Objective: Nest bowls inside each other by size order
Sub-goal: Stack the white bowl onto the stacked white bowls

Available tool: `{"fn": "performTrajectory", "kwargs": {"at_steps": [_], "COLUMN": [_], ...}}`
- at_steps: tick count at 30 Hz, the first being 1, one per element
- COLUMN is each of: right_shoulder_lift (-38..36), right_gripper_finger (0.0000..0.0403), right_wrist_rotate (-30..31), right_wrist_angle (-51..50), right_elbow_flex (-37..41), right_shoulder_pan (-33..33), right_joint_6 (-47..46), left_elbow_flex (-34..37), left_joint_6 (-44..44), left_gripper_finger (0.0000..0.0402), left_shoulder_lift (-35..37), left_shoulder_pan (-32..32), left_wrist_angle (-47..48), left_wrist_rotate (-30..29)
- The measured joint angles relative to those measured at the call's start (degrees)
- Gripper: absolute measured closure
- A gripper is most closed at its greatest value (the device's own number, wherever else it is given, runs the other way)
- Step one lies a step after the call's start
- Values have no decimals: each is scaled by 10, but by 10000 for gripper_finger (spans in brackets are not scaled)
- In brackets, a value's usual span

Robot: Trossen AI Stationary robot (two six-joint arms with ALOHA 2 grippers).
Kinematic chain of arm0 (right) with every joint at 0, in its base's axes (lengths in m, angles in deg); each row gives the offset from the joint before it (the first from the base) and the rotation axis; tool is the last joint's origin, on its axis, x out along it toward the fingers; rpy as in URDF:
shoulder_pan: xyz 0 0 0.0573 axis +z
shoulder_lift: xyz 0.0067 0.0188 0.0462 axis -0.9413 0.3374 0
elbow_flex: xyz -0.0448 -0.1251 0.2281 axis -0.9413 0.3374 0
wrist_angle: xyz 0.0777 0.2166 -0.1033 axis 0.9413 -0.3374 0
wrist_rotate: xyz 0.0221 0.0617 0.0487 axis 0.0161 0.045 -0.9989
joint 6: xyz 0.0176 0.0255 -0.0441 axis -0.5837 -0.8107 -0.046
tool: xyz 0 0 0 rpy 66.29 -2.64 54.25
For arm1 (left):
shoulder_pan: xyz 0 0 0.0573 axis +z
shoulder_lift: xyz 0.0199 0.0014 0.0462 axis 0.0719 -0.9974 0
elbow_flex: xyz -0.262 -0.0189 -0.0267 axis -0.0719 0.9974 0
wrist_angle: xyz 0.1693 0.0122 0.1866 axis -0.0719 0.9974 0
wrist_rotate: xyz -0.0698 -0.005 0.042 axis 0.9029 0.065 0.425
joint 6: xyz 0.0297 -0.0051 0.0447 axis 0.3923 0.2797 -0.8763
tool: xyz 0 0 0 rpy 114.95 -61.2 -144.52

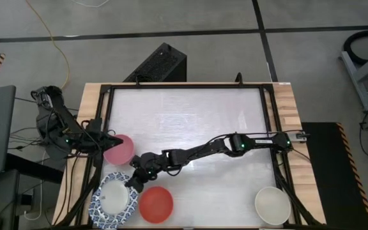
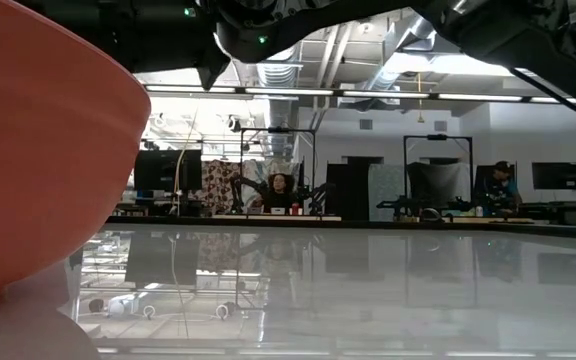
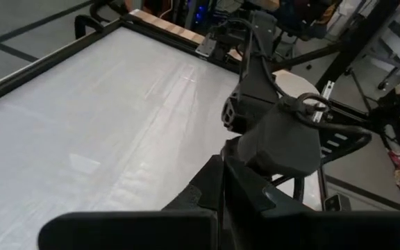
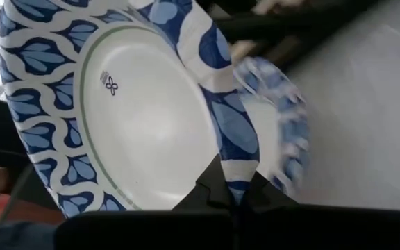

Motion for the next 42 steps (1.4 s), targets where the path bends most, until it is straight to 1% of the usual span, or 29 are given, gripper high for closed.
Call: {"fn": "performTrajectory", "kwargs": {"at_steps": [4,11,14,19,24,30,36,42], "right_shoulder_lift": [0,0,0,0,-1,-1,-1,-1], "right_gripper_finger": [396,398,398,398,395,382,354,327], "right_wrist_rotate": [11,14,15,18,17,15,14,14], "right_wrist_angle": [-6,-27,-6,35,31,37,37,36], "right_elbow_flex": [-2,-2,-2,-2,-2,-2,-2,-2], "right_shoulder_pan": [3,2,2,1,1,3,3,3], "right_joint_6": [17,18,26,33,35,73,72,85], "left_elbow_flex": [0,0,0,0,5,5,5,5], "left_joint_6": [2,24,46,73,89,100,132,155], "left_gripper_finger": [401,401,401,401,401,401,401,401], "left_shoulder_lift": [0,0,0,-14,-39,-58,-60,-66], "left_shoulder_pan": [0,0,0,0,0,0,0,0], "left_wrist_angle": [2,11,14,31,42,45,44,45], "left_wrist_rotate": [-1,-4,-3,23,26,31,76,147]}}
